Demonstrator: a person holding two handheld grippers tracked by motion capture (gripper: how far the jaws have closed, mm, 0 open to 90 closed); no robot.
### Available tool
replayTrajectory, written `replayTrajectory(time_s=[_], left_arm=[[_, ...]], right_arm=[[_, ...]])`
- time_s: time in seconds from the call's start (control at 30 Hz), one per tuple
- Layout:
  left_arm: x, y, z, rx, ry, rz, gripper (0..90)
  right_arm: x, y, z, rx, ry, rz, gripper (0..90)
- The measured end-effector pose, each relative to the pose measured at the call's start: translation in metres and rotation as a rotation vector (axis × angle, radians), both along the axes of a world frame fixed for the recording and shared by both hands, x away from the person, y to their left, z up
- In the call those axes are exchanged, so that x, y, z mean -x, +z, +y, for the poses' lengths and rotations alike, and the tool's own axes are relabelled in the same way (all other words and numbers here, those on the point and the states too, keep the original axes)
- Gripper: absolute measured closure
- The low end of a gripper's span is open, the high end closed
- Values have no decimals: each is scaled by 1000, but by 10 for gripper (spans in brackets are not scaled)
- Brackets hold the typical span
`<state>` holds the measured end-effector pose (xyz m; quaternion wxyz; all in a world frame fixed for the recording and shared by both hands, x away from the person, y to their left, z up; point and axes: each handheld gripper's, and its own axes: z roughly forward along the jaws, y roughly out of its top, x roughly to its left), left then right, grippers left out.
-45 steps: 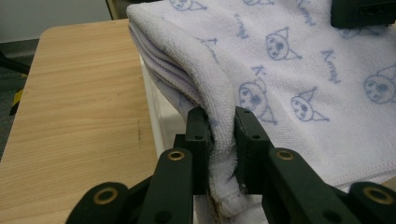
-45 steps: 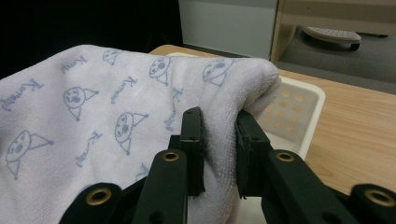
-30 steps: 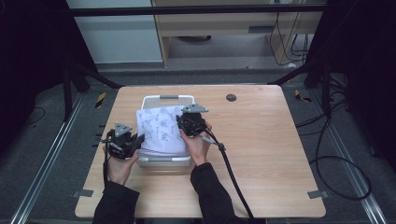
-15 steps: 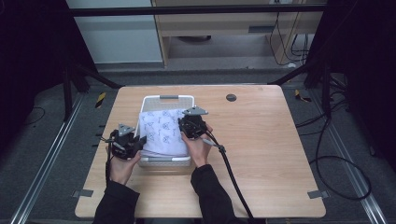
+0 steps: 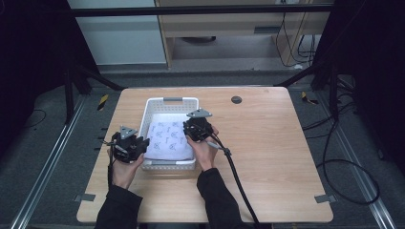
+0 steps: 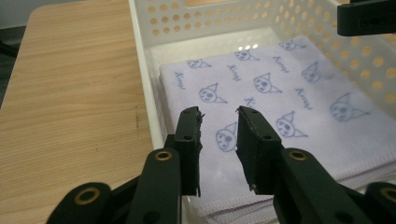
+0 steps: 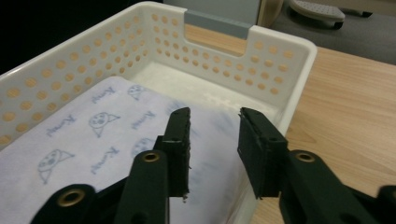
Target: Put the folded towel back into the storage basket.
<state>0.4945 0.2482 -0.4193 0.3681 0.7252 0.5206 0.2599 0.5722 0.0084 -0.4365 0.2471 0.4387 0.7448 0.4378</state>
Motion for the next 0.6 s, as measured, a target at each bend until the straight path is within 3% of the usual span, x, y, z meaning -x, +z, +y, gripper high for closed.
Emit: replayTrajectory(time_s=[0.2, 0.37, 0.6], left_arm=[[7, 9, -3, 20, -22, -42, 685], [14, 16, -6, 27, -44, -78, 671], [19, 19, -9, 37, -69, -108, 633]], right_arm=[[5, 8, -9, -26, 9, -30, 575], [19, 14, -24, -61, 17, -63, 539], [36, 16, -49, -90, 30, -62, 478]])
